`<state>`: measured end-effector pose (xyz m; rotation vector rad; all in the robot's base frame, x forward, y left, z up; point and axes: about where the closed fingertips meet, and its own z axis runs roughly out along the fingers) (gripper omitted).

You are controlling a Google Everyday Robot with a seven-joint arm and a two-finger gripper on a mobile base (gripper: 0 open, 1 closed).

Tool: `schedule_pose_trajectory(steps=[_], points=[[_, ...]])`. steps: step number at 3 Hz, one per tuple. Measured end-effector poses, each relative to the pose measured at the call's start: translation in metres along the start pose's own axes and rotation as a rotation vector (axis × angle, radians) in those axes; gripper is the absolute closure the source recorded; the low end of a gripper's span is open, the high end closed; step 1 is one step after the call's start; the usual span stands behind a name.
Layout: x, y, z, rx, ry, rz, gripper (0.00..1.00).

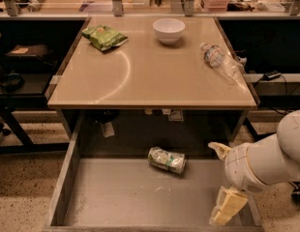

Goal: Pick 7up can from top drawer and place on counter

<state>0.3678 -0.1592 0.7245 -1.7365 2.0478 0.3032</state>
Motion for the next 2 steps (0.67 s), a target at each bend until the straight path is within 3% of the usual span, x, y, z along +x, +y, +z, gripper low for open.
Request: schedule_pose_trajectory(steps=[1,2], points=[[-0.003,-0.004,0.005,0.002,-0.03,-0.004,0.0],[-0.012,-0.028,0.022,0.026,-0.121,0.007,0.0]])
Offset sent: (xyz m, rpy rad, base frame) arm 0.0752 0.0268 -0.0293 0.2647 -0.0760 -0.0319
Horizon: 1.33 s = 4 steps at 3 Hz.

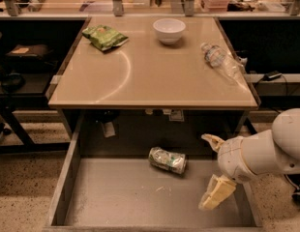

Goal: Pick 7up can from top drawer and place on counter

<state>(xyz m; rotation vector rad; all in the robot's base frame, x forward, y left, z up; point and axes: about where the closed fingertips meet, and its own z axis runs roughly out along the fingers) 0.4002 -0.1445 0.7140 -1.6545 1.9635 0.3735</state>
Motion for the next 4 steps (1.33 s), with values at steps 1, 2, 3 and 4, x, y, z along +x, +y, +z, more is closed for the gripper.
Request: schedule_pose_trajectory(steps=[1,2,3,4], points=[[-0.013,-0.03,0.025,0.0,-0.095,0.035,0.0],[-0.023,-0.039,0.05,-0.014,-0.154,0.069,0.0],[-0.033,-0.031,0.079,0.01,-0.171,0.095,0.0],[-0.033,-0.033,0.11,0.079,-0.156,0.11,0.0]])
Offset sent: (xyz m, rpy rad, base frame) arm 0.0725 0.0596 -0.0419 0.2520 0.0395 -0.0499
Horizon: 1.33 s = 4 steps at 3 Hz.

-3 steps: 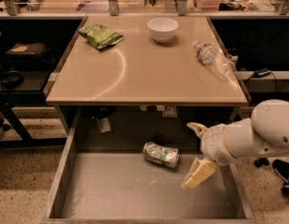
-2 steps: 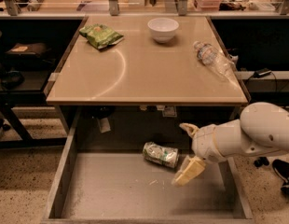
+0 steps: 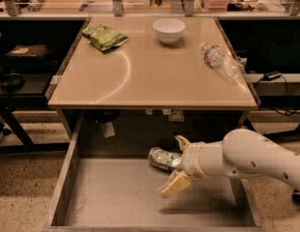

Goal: Pick 7up can from top drawer and place on counter

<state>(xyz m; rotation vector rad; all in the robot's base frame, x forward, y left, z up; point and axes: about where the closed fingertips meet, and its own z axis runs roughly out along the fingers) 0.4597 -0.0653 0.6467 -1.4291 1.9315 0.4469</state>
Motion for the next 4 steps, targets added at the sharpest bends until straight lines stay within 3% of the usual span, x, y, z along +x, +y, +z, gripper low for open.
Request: schedule_pose_trajectory(steps=[2,4], points=[[0.017,-0.026,0.024,0.091,0.007,0.023,0.0],[0.017,-0.026,0.024,0.093,0.006,0.024,0.24]])
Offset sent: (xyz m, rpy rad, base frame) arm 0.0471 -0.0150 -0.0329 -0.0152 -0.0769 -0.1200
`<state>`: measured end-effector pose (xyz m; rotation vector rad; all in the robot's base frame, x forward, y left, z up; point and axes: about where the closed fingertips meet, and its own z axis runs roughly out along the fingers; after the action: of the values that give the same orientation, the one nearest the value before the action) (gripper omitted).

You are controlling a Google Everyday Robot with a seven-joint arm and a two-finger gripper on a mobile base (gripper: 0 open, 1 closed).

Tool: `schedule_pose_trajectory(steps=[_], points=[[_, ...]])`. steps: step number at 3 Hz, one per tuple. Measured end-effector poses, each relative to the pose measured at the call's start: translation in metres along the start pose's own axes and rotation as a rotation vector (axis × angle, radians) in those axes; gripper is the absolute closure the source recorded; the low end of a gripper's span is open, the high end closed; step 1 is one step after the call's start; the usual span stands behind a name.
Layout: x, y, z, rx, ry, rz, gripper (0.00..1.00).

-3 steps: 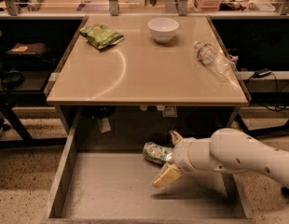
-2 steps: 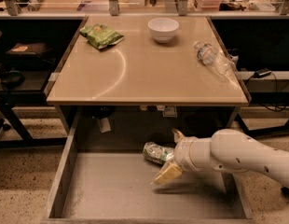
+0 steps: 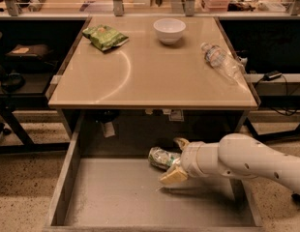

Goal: Pick 7up can from top drawer and place on counter

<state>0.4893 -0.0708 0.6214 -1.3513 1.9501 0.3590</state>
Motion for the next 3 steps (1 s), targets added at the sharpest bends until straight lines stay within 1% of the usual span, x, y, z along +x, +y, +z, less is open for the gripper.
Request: schedule_pose_trajectory(steps=[1,2,3], points=[[0.0,0.0,0.0,0.0,0.0,0.0,0.46],[0.0,0.0,0.0,0.0,0.0,0.0,0.71],[0.0,0.0,0.0,0.0,0.0,0.0,0.93]])
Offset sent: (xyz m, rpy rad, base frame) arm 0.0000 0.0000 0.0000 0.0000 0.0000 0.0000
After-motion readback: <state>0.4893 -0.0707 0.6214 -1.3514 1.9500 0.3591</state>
